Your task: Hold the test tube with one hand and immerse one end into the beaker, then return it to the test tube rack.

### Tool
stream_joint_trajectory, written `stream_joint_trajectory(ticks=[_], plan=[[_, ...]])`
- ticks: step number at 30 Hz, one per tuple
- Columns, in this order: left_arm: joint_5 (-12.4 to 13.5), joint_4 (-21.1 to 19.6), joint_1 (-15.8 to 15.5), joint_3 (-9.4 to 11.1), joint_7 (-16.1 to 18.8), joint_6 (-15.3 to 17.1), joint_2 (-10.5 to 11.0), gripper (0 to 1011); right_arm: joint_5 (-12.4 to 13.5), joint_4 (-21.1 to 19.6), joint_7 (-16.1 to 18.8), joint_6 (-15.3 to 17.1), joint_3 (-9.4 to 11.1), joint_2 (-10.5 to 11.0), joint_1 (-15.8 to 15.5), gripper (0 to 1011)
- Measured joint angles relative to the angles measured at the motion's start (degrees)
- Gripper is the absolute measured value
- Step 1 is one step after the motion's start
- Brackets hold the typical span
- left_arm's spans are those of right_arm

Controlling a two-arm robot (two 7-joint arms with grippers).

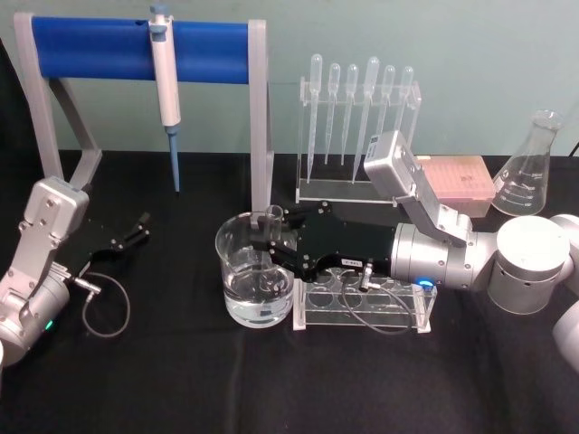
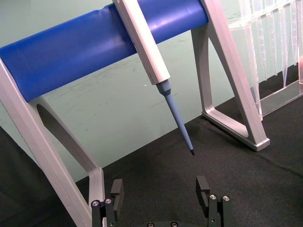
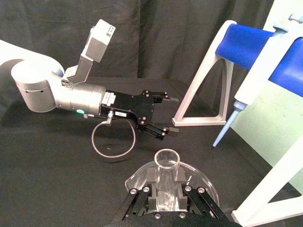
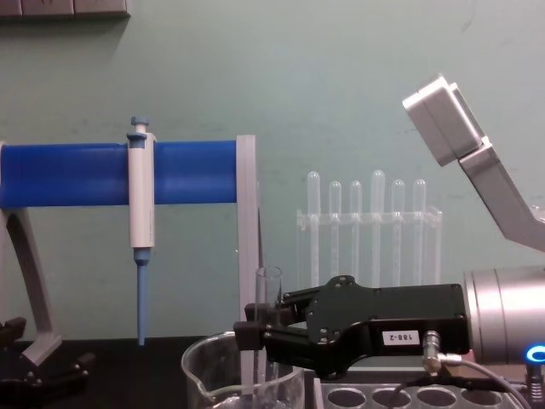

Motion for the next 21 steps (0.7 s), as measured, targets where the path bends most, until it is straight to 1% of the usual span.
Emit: stream_joint_trajectory(ticks=[21], plan=[[0.0,0.0,0.0,0.0,0.0,0.0,0.0,1000,0.0,0.0,0.0,0.0,0.0,0.0,0.0,238]])
